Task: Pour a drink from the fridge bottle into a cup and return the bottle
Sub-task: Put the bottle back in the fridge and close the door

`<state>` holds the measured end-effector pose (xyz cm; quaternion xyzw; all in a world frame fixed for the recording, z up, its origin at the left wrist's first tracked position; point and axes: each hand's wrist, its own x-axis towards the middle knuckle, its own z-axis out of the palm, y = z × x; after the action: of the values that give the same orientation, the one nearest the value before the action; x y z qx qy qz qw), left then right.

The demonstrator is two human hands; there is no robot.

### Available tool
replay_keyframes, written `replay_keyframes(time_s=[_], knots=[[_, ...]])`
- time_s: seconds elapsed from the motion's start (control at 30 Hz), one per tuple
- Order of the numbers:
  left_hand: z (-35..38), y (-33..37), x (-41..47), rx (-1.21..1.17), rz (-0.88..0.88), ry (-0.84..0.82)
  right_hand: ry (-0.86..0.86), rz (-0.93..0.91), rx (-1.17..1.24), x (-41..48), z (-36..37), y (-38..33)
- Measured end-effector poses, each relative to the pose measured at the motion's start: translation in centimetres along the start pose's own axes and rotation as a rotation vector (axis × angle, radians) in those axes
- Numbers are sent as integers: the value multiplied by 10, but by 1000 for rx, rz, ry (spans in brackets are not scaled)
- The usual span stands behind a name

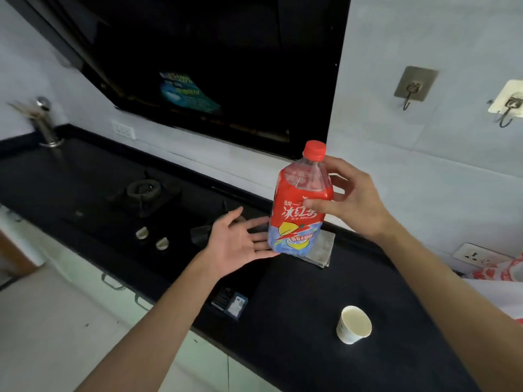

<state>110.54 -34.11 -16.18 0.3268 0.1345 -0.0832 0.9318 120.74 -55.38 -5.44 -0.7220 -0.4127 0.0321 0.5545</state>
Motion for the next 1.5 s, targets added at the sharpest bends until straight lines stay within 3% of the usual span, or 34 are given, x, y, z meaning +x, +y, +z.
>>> replay_keyframes(time_s=[0.4, 0.7, 1.0, 1.5], knots=[[13, 0, -90, -18, 217, 220, -188, -122, 86, 3, 28, -43], [4, -12, -202, -49, 455, 341, -350, -245, 169, 2, 90, -105], [-43, -4, -331, -72, 689, 510, -572, -346, 276, -4, 206, -184], [-131, -17, -630, -166, 1008, 836, -972, -373, 528, -78, 476, -357]])
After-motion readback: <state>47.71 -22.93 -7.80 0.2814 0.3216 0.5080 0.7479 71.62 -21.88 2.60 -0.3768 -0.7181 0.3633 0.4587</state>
